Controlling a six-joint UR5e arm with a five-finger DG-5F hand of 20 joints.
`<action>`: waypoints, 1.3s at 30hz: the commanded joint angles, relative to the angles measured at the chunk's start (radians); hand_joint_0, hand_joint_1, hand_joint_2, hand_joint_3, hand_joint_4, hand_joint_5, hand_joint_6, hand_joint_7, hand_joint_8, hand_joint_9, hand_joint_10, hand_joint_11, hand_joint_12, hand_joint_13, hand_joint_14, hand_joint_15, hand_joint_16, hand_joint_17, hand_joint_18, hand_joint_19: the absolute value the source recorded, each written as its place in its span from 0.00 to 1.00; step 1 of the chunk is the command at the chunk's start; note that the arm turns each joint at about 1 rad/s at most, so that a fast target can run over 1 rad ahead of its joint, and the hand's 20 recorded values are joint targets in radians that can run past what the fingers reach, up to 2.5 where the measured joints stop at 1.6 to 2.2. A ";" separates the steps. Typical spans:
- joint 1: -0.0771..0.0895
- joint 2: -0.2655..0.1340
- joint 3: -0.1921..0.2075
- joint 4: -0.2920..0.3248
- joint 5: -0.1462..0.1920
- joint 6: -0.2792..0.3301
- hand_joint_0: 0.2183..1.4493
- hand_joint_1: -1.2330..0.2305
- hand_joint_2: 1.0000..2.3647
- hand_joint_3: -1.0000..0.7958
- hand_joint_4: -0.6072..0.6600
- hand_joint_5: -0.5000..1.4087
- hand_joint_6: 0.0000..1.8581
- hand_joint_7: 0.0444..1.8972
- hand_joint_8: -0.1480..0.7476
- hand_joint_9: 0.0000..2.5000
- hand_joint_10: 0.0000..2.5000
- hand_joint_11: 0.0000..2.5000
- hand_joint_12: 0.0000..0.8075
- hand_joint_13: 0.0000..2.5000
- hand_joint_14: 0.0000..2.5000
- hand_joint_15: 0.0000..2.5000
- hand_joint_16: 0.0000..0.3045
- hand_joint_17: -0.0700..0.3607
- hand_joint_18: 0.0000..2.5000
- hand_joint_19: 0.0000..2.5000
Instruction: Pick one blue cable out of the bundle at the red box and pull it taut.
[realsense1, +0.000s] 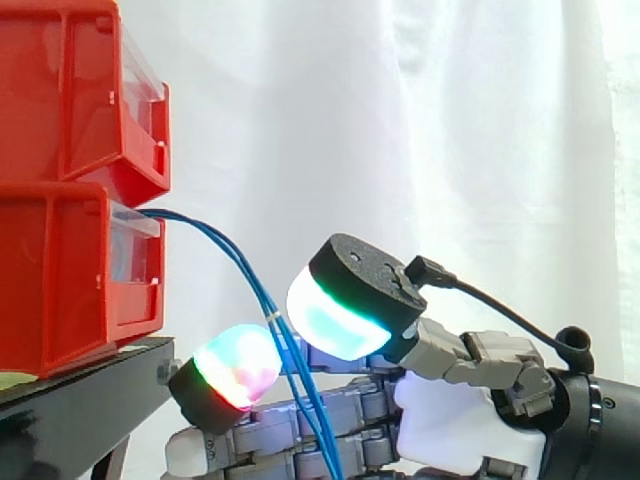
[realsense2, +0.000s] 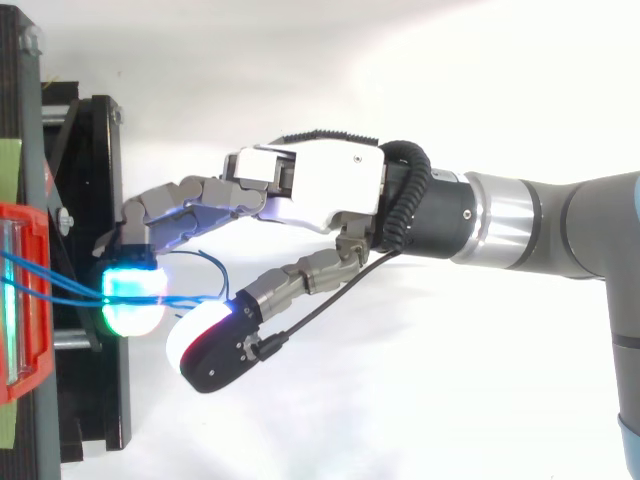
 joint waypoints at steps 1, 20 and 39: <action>0.001 0.000 0.000 0.000 0.003 0.001 0.29 0.34 0.00 0.31 0.68 0.20 0.32 0.57 0.60 0.24 0.00 0.15 0.52 0.17 0.00 0.08 0.19 0.46 0.17 0.14; -0.008 0.000 0.025 -0.006 -0.002 0.009 0.31 0.34 0.01 0.39 0.65 0.16 0.47 0.43 0.61 0.24 0.00 0.17 0.52 0.18 0.00 0.08 0.18 0.46 0.18 0.14; -0.019 0.000 0.025 -0.015 -0.005 0.009 0.29 0.35 0.00 0.33 0.68 0.18 0.39 0.47 0.61 0.24 0.00 0.17 0.52 0.18 0.00 0.08 0.19 0.46 0.17 0.14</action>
